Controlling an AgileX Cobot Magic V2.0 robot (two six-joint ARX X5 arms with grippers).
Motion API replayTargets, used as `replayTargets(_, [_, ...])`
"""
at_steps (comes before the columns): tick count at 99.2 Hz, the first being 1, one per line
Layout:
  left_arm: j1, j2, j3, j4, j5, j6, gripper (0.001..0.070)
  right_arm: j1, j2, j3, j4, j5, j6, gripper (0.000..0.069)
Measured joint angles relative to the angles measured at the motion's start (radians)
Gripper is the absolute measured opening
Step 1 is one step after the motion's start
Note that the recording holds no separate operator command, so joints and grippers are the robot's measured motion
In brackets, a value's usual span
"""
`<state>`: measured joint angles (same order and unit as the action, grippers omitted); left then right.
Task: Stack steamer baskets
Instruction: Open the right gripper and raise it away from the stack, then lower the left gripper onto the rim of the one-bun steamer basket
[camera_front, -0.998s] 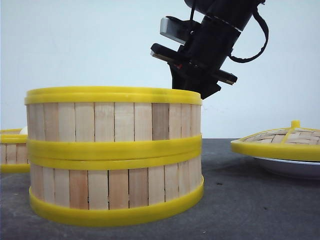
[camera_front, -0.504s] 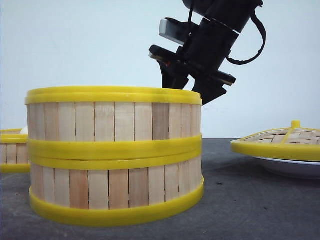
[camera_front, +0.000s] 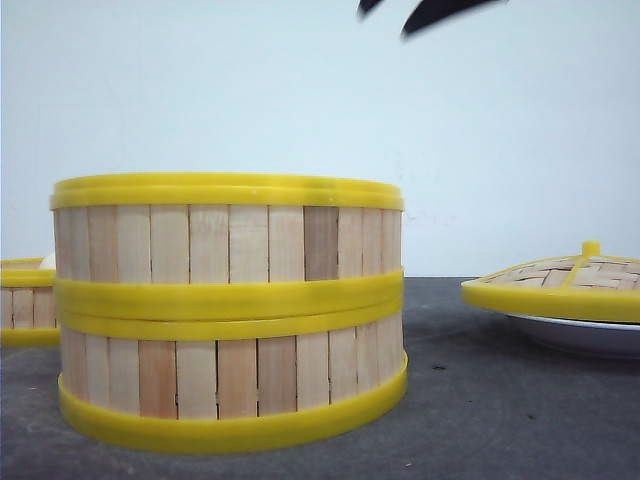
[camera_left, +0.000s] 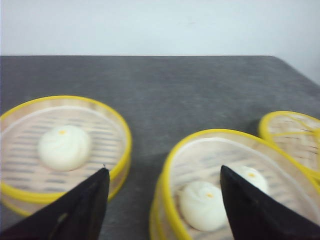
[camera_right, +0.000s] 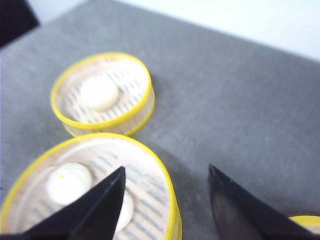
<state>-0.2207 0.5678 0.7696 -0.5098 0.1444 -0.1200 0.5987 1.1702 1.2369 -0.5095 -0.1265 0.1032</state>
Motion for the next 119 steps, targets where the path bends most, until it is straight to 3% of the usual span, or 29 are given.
replayTargets(10, [0.002,0.06,0.0,0.034,-0.098,-0.015,0.0421,0.0,-0.1,0.0,-0.049,0.0,-0.003,0.0315])
replayTargets(20, [0.024,0.141,0.004,0.062,-0.132,-0.037,0.0421,0.0,-0.179,0.0,-0.078,0.016,-0.003,0.0315])
replayTargets(43, [0.125,0.372,0.113,0.109,-0.157,-0.069,0.0348,0.001,-0.308,0.0,-0.142,0.022,-0.003,0.0315])
replayTargets(72, [0.259,0.728,0.362,0.04,-0.164,-0.124,0.0339,0.001,-0.375,0.0,-0.164,0.022,-0.003,0.0315])
replayTargets(91, [0.299,0.922,0.487,-0.045,-0.164,-0.156,0.0339,0.001,-0.376,0.0,-0.166,0.022,-0.003,0.0315])
replayTargets(119, [0.325,1.083,0.499,-0.069,-0.164,-0.201,0.0339,0.001,-0.375,0.0,-0.174,0.022,-0.003,0.0315])
